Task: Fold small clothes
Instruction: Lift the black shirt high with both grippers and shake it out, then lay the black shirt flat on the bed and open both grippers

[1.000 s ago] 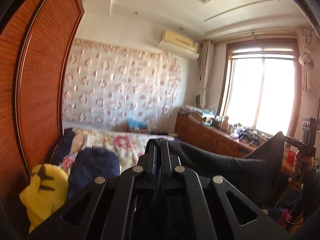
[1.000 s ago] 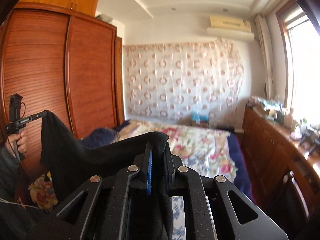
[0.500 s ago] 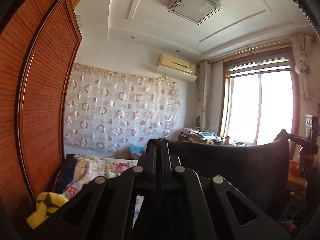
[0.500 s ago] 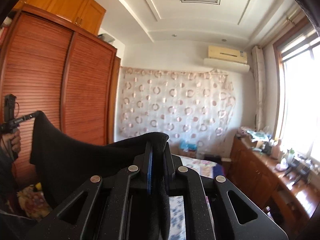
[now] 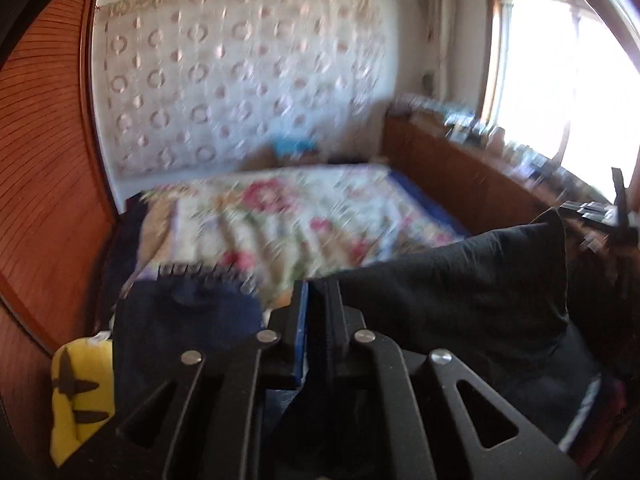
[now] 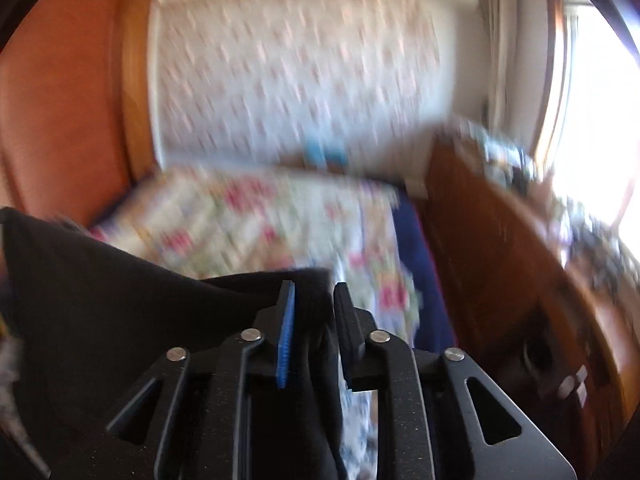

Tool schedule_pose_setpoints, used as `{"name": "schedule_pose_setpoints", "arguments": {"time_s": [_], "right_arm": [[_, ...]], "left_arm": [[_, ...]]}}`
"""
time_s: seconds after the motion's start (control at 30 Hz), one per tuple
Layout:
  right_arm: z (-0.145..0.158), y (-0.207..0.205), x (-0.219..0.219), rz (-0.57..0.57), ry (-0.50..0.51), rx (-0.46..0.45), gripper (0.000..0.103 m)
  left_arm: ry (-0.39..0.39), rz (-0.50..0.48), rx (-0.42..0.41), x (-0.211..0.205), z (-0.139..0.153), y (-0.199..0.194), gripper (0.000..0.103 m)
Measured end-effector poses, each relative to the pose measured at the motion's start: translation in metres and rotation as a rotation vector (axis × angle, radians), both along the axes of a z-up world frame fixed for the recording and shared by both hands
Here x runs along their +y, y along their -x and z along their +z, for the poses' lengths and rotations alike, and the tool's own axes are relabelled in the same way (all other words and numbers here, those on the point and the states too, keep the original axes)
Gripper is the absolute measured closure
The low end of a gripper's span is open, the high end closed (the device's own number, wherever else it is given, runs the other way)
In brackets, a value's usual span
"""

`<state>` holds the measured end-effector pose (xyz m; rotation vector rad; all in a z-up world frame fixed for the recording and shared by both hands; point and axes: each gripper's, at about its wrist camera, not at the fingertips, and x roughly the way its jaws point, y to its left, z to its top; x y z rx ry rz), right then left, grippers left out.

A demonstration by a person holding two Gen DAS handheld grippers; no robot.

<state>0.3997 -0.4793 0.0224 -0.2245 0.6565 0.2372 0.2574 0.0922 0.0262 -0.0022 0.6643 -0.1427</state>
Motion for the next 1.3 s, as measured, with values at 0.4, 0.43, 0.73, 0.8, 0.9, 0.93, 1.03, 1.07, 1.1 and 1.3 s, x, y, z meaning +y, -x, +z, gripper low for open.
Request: {"name": "schedule_pose_setpoints", "arguments": {"time_s": [0.4, 0.43, 0.73, 0.8, 0.9, 0.93, 1.03, 1.07, 1.1, 1.3], "right_arm": [[-0.093, 0.03, -0.018, 0.02, -0.109, 0.154, 0.071], [-0.093, 0.04, -0.016, 0.042, -0.116, 0.151, 0.07], [-0.126, 0.089, -0.022, 0.059, -0.142, 0.213, 0.055], [-0.133, 0.099, -0.03, 0.028, -0.156, 0.231, 0.055], [-0.138, 0.107, -0.039, 0.018, -0.201, 0.25, 0.055], [-0.139, 0.111, -0.04, 0.018, -0.202, 0.247, 0.055], [-0.143, 0.115, -0.041, 0.031, -0.232, 0.277, 0.055], [-0.145, 0.115, -0.041, 0.031, -0.237, 0.285, 0.055], [-0.147, 0.115, -0.04, 0.03, -0.237, 0.29, 0.055], [-0.15, 0.1, -0.031, 0.019, -0.236, 0.309, 0.055]], "left_arm": [[-0.006, -0.083, 0.085, -0.035, -0.055, 0.041, 0.089], [0.0, -0.087, 0.086, -0.037, -0.056, 0.046, 0.088], [0.045, -0.12, 0.172, -0.054, -0.087, 0.078, 0.086], [0.037, -0.115, 0.198, -0.058, -0.099, 0.082, 0.086], [0.022, -0.118, 0.225, -0.065, -0.113, 0.086, 0.085], [0.017, -0.117, 0.231, -0.066, -0.116, 0.087, 0.085], [0.01, -0.112, 0.245, -0.067, -0.123, 0.089, 0.085], [0.013, -0.11, 0.254, -0.068, -0.126, 0.089, 0.085], [0.019, -0.105, 0.265, -0.068, -0.129, 0.088, 0.085], [0.02, -0.079, 0.296, -0.067, -0.142, 0.083, 0.084]]}}
